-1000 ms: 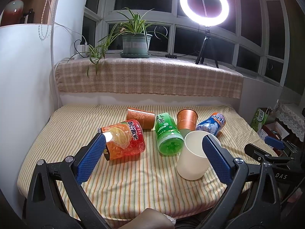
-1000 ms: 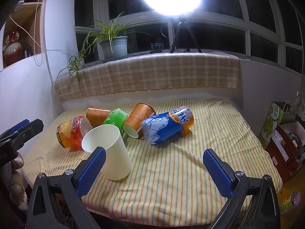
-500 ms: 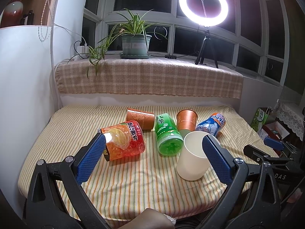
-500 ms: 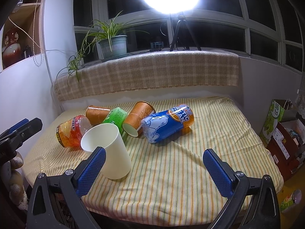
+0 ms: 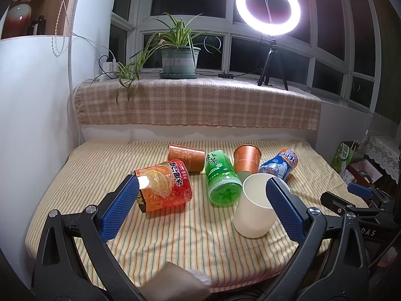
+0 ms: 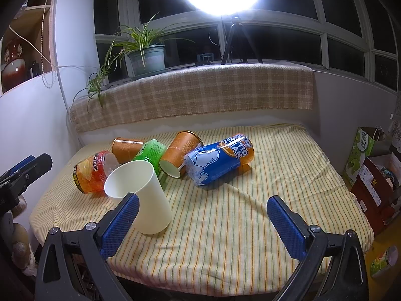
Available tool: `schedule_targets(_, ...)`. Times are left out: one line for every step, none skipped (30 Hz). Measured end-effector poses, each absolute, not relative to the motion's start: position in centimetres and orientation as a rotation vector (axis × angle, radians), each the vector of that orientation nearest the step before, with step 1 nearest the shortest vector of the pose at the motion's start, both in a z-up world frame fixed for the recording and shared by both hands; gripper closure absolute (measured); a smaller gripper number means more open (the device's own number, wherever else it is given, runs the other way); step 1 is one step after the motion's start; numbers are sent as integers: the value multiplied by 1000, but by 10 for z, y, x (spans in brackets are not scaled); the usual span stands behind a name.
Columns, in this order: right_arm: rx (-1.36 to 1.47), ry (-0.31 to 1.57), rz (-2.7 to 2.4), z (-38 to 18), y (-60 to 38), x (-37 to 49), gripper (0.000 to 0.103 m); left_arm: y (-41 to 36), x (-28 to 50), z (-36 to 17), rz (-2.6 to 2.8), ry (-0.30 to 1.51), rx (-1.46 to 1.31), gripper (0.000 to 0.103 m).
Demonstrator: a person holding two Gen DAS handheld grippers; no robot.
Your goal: Flip cup upright
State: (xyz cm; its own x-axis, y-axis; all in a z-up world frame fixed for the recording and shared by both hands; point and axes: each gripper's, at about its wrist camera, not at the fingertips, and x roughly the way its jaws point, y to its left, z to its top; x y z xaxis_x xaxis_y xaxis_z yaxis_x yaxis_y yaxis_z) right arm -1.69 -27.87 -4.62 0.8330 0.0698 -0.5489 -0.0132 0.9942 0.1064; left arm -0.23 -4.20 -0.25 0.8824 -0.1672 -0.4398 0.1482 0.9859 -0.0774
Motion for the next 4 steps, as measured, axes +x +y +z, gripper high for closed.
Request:
schedule_targets(101,586,43,-46,-279,-17,0,-43,-4,-3,-162,460,-44,0)
schedule_targets(102,588,43,-47,-280,-16,0,-42,-3,-3,-159,459,-43,0)
schedule_targets(104,590,43,-47,-280,-16,0,-43,-4,-3,-158,456,-40,0)
schedule_targets(105,590,44,-47,-280,-16,0,-43,-4,-3,-154,453,-37,0)
